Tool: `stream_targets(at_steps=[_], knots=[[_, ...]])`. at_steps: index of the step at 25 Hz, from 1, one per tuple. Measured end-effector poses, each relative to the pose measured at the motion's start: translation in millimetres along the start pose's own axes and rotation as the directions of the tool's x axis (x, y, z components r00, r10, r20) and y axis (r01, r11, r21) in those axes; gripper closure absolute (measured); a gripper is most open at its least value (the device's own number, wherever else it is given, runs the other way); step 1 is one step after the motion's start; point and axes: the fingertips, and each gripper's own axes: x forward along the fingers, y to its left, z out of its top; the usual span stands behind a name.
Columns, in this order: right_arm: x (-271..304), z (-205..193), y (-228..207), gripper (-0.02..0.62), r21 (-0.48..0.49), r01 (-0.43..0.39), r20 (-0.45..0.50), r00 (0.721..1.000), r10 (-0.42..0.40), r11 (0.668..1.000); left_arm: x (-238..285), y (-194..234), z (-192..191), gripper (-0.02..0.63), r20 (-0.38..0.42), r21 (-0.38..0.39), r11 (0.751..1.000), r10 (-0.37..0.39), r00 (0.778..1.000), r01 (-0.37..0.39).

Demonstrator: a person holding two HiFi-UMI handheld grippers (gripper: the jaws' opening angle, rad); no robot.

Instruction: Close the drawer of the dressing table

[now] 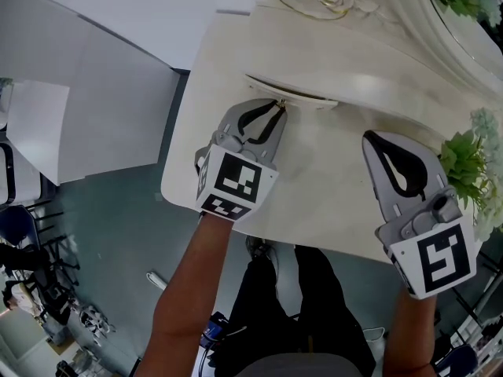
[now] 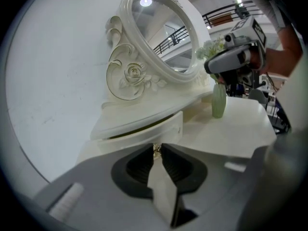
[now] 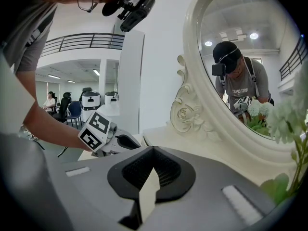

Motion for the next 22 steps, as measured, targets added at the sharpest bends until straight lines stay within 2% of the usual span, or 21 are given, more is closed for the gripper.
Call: stream_targets(at_steps=[14,22], knots=[[4,6,-8,0.594,0.012,0.018,0.0,1.0,-0.018,1.0,19,10,13,0.549,0.006,0.007,1.0,-0.015,1.0,0.015],[6,14,-7,0.594,-0.003,0.006,-0.005,1.0,-0.006,1.0,17,10,14,0.554,-0.02,-0.002,0.999,-0.035,0.999,0.035]])
